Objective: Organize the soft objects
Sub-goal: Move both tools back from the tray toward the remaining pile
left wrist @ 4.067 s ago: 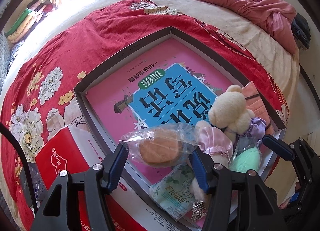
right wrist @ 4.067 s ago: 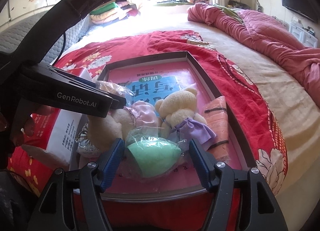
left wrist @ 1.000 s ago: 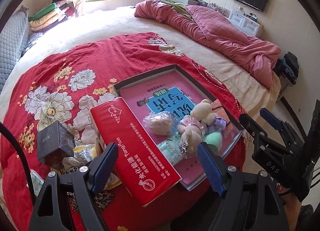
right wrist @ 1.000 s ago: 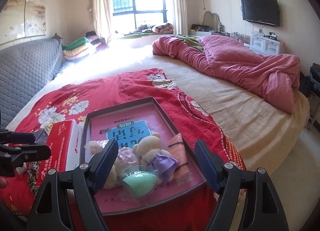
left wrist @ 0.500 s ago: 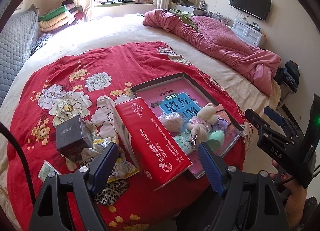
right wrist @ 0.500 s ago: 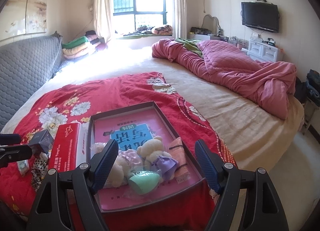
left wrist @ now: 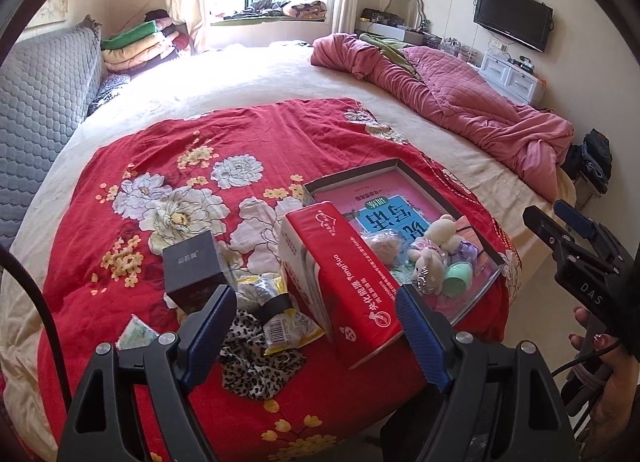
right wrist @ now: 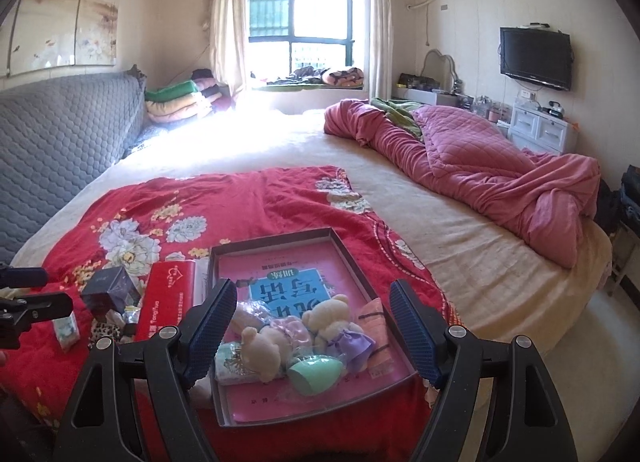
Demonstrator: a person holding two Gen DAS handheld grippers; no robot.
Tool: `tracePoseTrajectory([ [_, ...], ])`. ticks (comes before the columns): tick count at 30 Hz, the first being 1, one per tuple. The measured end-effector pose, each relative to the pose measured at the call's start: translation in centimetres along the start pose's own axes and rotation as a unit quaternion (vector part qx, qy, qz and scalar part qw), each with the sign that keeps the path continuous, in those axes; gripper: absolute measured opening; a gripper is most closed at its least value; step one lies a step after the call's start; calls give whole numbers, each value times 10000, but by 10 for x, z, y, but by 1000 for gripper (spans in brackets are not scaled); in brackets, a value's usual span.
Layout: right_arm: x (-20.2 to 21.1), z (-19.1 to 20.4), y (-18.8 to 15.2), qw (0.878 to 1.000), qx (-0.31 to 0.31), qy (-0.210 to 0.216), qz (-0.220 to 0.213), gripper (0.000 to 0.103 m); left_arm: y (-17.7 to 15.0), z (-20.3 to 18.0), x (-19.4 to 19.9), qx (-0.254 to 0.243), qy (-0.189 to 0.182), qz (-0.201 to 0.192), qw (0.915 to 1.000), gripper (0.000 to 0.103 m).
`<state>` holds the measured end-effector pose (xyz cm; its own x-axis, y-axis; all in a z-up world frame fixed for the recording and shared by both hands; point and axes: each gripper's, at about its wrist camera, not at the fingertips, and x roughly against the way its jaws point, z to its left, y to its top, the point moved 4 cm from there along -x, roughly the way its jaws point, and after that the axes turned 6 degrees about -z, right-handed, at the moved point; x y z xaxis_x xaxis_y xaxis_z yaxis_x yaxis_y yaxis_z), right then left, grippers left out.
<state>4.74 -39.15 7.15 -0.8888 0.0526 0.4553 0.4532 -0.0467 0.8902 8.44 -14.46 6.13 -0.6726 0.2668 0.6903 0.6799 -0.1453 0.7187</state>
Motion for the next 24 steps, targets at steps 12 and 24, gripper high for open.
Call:
tracePoseTrajectory([
  [12, 17, 46, 17, 9981, 360, 496, -60, 80, -2, 63, 36, 301, 563, -150, 9978, 81],
  [24, 27, 119, 11, 9867, 897, 1358, -43, 80, -26, 127, 48, 894, 771, 29, 9930, 81],
])
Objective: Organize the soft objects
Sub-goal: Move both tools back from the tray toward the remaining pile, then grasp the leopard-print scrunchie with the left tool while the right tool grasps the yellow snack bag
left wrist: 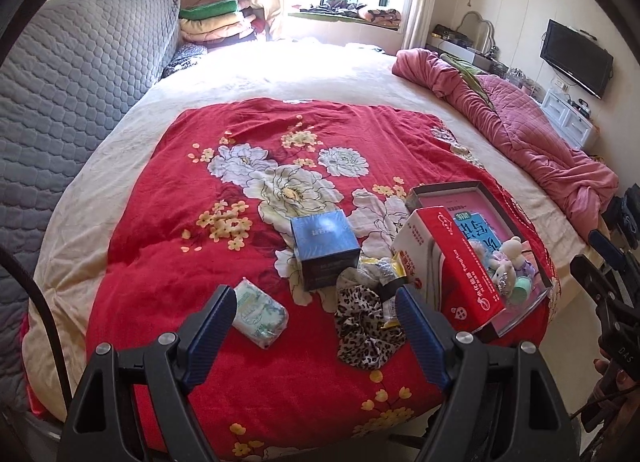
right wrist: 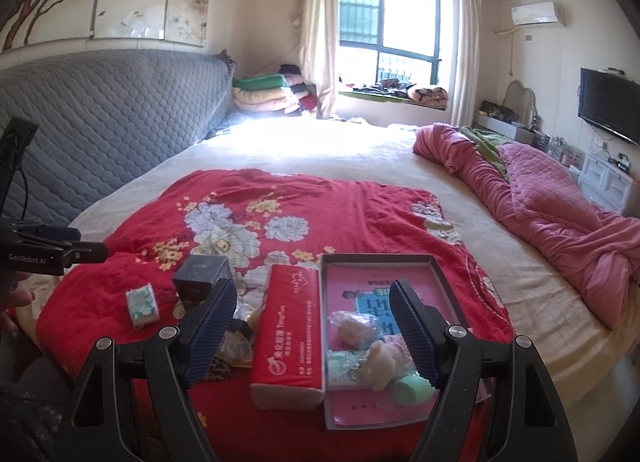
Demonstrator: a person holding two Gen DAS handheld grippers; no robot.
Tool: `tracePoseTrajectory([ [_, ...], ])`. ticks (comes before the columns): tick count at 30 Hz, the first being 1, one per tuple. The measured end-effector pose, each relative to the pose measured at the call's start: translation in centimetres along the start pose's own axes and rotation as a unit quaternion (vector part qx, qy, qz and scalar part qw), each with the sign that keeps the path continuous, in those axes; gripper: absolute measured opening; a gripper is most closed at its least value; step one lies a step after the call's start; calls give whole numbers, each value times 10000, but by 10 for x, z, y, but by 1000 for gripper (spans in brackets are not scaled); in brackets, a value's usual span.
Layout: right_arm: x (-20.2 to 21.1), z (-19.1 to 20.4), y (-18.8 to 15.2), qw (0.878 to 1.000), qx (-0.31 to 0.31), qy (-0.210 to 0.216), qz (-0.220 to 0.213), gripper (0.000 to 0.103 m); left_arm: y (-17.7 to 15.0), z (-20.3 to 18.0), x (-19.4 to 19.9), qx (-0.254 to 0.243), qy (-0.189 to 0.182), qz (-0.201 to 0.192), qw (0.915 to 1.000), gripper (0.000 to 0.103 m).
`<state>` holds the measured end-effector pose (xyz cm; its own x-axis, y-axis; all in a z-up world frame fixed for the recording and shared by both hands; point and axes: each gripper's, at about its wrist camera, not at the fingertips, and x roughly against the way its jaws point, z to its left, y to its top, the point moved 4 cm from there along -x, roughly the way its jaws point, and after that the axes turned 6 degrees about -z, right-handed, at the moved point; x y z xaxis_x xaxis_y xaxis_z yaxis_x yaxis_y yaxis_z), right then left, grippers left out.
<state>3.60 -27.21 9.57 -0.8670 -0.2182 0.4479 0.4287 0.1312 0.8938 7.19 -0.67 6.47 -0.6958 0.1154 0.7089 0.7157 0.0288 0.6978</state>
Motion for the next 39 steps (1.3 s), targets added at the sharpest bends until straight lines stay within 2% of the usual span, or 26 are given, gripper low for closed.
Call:
tracePoseTrajectory([
  [6, -13, 31, -12, 9989, 327, 286, 145, 80, -23, 10, -21, 129, -96, 261, 9995, 81],
  [12, -34, 46, -26, 9967, 488, 537, 355, 80, -49, 4, -58, 137, -179, 649, 9976, 85],
  [16, -53, 56, -38, 9939, 651, 684, 563, 80, -64, -1, -90, 250, -377, 963, 9943, 85],
  [21, -78, 67, -51, 9876, 1152, 644, 847, 80, -75, -9, -128, 328, -501, 1320, 9894, 85],
  [24, -90, 71, -55, 9831, 1465, 580, 927, 80, -80, -11, -148, 306, -407, 1482, 9877, 85],
  [27, -102, 73, -56, 9816, 1501, 634, 995, 80, -84, -10, -162, 355, -433, 1552, 9863, 84],
  [32, -123, 79, -56, 9768, 1674, 605, 1192, 80, -90, -15, -175, 345, -587, 1604, 9847, 68],
  [35, -138, 84, -58, 9719, 1815, 583, 1382, 80, -89, -16, -179, 424, -758, 1555, 9840, 47],
  [37, -148, 87, -60, 9682, 1897, 572, 1529, 80, -88, -17, -180, 603, -1074, 1567, 9799, 20],
  [39, -157, 92, -63, 9634, 2035, 524, 1662, 80, -89, -16, -180, 744, -1281, 1576, 9763, 12],
])
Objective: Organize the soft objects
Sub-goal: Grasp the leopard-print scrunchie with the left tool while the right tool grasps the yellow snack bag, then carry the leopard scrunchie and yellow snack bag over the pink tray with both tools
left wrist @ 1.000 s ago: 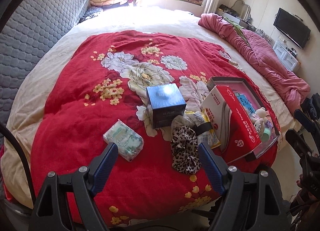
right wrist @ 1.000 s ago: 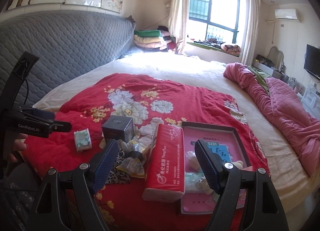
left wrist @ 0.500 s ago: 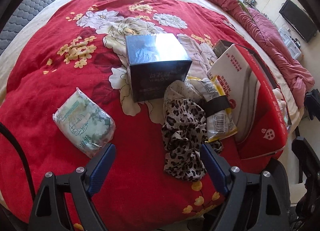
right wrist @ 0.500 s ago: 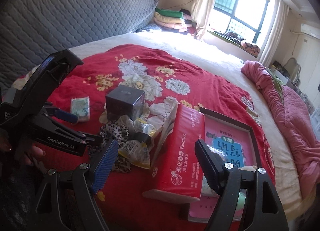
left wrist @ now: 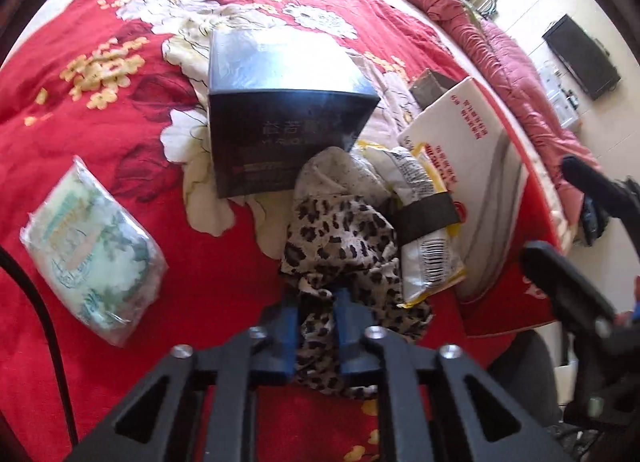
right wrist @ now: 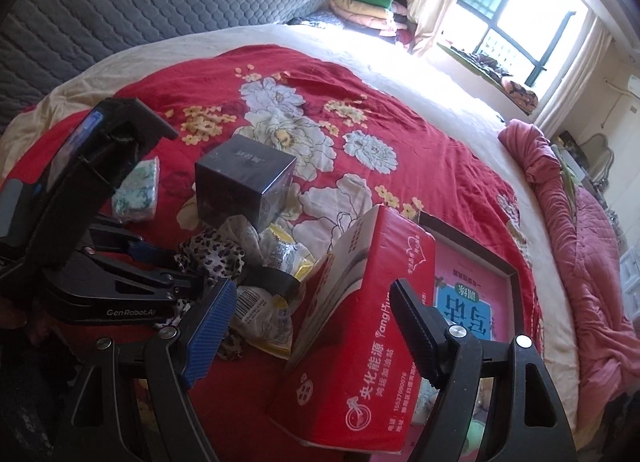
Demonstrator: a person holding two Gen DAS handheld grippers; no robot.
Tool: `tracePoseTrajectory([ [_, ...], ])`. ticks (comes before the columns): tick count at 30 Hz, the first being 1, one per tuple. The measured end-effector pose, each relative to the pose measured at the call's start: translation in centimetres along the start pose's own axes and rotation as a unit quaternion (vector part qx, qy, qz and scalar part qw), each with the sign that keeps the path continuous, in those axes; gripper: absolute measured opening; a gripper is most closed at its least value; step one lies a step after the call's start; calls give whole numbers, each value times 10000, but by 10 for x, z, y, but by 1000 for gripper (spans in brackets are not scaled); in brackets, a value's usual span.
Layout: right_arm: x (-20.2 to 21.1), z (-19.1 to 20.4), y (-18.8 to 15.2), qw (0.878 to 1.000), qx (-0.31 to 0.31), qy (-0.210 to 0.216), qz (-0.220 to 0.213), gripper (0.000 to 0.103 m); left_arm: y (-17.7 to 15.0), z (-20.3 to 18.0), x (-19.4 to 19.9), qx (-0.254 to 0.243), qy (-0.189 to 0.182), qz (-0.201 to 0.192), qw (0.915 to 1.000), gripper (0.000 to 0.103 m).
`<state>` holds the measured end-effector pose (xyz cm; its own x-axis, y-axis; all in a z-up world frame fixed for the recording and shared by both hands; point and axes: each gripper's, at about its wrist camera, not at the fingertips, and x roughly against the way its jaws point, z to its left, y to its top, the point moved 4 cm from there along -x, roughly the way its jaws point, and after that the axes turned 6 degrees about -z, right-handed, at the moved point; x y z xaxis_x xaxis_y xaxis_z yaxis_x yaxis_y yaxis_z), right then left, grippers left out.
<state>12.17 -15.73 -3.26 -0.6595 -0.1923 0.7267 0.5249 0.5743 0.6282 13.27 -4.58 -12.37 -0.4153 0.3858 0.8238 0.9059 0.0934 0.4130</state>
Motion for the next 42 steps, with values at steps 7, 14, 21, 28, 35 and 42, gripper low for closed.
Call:
tracePoseTrajectory([
  [7, -34, 18, 7, 9978, 356, -92, 548, 80, 5, 11, 24, -52, -105, -239, 9996, 8],
  [14, -60, 35, 14, 9904, 726, -405, 1106, 80, 1, 31, 56, -22, -5, -421, 9991, 8],
  [21, -93, 51, 6, 9775, 1055, -850, 1617, 73, 3, 52, 63, 135, -151, -445, 9988, 8],
  [28, -111, 51, -3, 9740, 1205, -873, 1707, 58, 5, 52, 66, 157, -187, -537, 9983, 8],
  [35, -53, 7, 6, 9932, -842, 528, 614, 41, 4, 39, 69, -80, -163, -653, 9977, 8],
  [42, -47, -3, 0, 9896, -1203, 661, 442, 36, 1, 22, 69, -308, -128, -710, 9969, 8],
])
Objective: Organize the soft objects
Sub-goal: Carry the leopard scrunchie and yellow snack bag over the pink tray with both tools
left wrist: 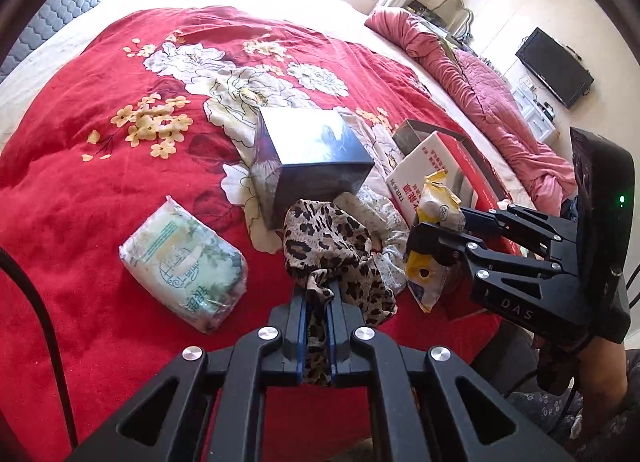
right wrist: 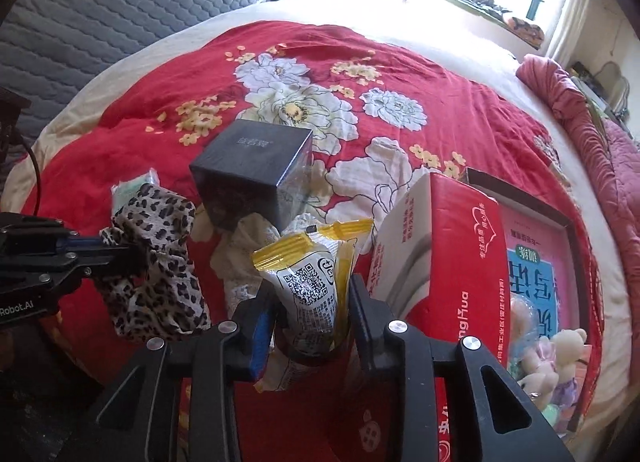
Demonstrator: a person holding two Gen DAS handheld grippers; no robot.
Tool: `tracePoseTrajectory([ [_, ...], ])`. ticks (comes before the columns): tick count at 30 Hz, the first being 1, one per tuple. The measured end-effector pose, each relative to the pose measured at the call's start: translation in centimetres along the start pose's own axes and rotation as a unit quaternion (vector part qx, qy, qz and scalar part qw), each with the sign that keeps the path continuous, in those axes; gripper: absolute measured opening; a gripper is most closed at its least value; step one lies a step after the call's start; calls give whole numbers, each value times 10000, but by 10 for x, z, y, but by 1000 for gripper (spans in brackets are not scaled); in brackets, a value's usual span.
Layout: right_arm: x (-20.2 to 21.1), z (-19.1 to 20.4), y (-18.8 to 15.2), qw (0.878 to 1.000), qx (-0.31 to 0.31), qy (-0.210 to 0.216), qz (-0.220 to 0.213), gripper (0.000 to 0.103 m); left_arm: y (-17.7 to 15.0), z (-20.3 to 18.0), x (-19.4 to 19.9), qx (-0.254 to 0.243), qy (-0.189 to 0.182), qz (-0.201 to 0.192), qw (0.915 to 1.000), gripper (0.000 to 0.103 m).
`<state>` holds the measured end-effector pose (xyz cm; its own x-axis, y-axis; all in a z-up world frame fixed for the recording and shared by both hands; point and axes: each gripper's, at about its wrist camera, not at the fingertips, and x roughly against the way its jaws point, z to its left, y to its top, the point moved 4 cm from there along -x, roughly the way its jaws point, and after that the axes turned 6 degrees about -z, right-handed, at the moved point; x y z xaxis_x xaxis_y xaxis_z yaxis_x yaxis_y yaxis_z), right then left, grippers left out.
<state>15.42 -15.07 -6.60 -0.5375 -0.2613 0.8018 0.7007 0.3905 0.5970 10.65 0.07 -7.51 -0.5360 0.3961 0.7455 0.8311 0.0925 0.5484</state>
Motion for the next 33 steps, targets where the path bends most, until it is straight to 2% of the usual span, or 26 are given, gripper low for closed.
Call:
tracePoseTrajectory([
  [3, 1, 1, 0, 9997, -101, 83, -189, 35, -1, -5, -1, -28, 19, 25, 10000, 8],
  [6, 9, -5, -1, 9982, -355, 298, -385, 34, 1, -13, 6, -149, 49, -122, 9998, 8],
  [9, 28, -13, 2, 9946, -599, 481, -697, 34, 4, -23, 15, -240, 25, -262, 9994, 8],
  [17, 82, -28, 15, 9863, -686, 523, -1404, 34, 23, -63, 36, -507, 56, -528, 9973, 8],
  [26, 132, -75, 3, 9740, -1174, 372, -1902, 34, 41, -138, 47, -916, -124, -667, 9935, 8],
  [29, 145, -96, -6, 9691, -1367, 265, -2035, 34, 46, -165, 42, -1167, -67, -653, 9910, 8],
  [33, 161, -128, -23, 9615, -1681, 78, -2175, 34, 50, -197, 32, -1312, -228, -555, 9895, 8],
])
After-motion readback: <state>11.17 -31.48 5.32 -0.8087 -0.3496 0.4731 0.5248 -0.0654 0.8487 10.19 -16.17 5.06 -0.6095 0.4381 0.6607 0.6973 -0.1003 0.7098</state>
